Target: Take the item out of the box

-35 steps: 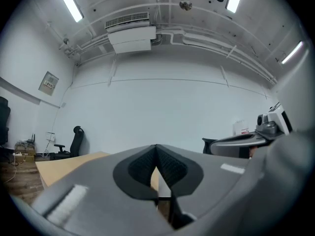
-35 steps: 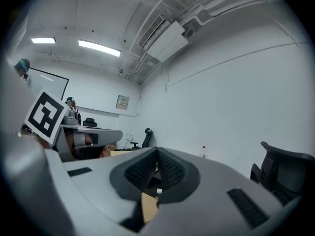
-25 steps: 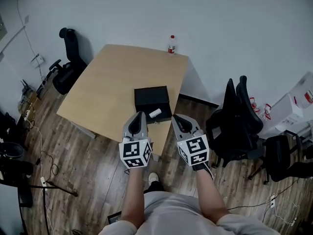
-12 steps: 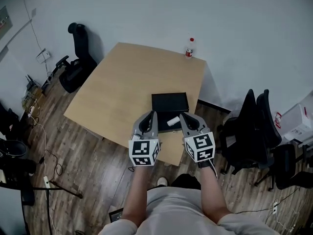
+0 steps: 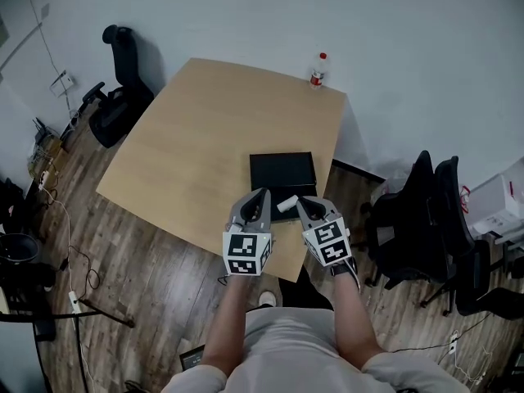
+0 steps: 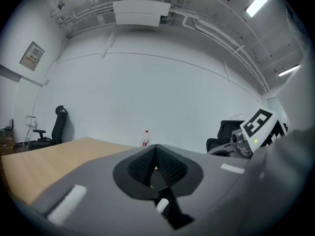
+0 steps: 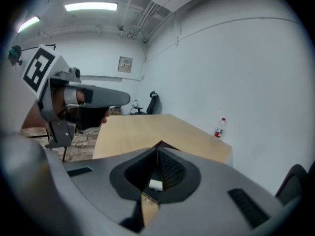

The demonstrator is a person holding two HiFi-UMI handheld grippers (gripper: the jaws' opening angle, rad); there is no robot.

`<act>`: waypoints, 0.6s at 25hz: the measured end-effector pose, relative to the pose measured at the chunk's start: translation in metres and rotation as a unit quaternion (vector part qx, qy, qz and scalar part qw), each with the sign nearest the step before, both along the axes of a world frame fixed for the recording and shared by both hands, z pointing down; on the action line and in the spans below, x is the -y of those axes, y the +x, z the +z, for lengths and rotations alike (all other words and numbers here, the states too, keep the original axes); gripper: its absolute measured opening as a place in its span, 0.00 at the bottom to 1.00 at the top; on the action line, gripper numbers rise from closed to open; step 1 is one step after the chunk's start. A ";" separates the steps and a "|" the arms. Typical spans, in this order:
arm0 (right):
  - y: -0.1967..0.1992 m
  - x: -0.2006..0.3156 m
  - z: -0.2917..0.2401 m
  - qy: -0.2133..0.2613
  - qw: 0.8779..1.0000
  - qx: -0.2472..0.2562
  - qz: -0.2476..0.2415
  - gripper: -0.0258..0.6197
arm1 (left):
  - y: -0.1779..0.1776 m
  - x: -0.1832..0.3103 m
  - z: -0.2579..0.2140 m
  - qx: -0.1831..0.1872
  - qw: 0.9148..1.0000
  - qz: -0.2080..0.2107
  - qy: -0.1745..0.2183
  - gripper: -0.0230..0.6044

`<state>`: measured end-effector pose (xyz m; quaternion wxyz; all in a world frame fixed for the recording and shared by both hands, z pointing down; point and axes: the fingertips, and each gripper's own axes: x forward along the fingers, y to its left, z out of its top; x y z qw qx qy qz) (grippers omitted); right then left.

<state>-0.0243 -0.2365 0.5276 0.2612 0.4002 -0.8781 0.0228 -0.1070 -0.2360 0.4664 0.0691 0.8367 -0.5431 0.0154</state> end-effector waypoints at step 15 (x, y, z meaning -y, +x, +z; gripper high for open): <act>-0.010 0.039 0.117 -0.093 0.972 -0.150 -0.152 0.06 | -0.007 0.077 0.062 0.005 0.998 -0.011 -0.063 0.05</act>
